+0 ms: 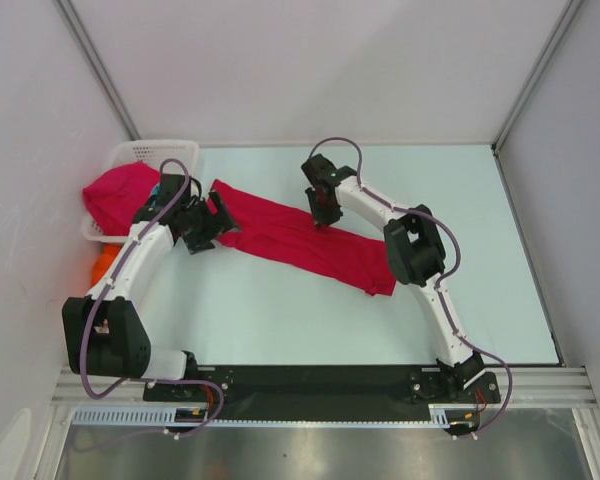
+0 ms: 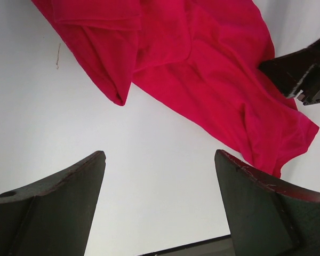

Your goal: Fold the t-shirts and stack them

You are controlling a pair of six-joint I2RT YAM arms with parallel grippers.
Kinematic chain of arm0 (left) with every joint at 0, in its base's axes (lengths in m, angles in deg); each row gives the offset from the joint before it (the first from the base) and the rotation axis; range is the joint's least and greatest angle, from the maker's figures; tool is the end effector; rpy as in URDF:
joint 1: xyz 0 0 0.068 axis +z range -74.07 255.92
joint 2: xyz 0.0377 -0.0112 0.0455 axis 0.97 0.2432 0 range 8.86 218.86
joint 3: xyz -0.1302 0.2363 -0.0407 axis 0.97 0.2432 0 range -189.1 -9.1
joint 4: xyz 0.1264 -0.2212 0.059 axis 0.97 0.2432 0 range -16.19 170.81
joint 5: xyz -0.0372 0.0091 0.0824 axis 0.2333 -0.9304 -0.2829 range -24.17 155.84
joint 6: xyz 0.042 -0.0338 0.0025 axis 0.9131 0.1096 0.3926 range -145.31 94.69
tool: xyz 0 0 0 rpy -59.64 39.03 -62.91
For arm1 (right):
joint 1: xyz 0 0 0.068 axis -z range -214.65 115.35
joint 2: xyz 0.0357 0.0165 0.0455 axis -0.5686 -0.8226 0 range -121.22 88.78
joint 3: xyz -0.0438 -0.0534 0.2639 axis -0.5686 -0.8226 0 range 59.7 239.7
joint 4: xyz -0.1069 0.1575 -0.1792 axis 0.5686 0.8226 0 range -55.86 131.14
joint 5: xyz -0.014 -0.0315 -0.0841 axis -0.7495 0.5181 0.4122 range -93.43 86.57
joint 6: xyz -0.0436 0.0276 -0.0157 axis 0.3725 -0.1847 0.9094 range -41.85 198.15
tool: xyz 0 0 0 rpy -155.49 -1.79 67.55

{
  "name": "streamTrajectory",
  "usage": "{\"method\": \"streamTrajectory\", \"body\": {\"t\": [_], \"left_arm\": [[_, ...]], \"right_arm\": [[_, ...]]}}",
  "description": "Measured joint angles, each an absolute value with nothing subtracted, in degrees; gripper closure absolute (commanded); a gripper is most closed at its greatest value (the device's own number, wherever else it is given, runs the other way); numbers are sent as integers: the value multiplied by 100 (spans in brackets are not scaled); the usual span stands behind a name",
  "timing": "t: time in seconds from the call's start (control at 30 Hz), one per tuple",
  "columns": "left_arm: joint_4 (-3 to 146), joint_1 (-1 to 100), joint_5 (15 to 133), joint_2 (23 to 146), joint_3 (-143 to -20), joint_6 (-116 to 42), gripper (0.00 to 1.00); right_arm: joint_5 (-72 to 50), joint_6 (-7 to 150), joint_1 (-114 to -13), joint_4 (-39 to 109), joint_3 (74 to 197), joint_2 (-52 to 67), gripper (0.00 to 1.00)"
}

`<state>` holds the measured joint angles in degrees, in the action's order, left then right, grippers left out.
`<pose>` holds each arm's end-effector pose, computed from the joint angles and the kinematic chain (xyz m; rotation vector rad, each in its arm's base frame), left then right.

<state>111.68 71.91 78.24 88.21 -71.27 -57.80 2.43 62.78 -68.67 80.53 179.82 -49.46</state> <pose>0.2841 -0.0276 0.2687 -0.5492 2.5227 -0.5208 0.4293 0.2853 0.1714 -0.4055 2.6621 0.1291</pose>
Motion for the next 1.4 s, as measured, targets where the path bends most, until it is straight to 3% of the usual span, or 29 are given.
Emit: {"method": "streamTrajectory", "body": {"t": [0.03, 0.07, 0.47, 0.73, 0.8, 0.83, 0.93, 1.23, 1.4], "left_arm": [[11159, 7191, 7826, 8821, -7127, -5780, 11], [11155, 7191, 7826, 8821, -7127, -5780, 11], [11028, 7191, 7911, 8791, -6907, -5775, 11], [10879, 7191, 8012, 8745, -6638, -5777, 11], [10857, 7191, 8029, 8745, -6581, -5777, 11], [10851, 7191, 8049, 8745, -6559, -5780, 11], [10812, 7191, 8088, 8745, -6509, -5777, 11], [10733, 7174, 8117, 8729, -6489, -5780, 11], [10711, 7093, 8154, 8668, -6441, -5777, 11]], "right_arm": [[224, 6313, -6867, 8053, 17984, -4946, 95], [211, 6319, -6867, 8055, 17982, -4946, 100], [580, 6166, -6461, 7913, 17982, -4946, 100], [1714, 5628, -5591, 7836, 17617, -4832, 100], [1830, 5550, -5460, 7804, 17422, -4731, 92], [1843, 5521, -5425, 7799, 17385, -4705, 78], [1953, 5545, -5418, 7817, 17359, -4694, 56], [2335, 5832, -5838, 8343, 17789, -4644, 39], [2040, 5996, -6308, 8553, 18858, -4640, 37]]}}
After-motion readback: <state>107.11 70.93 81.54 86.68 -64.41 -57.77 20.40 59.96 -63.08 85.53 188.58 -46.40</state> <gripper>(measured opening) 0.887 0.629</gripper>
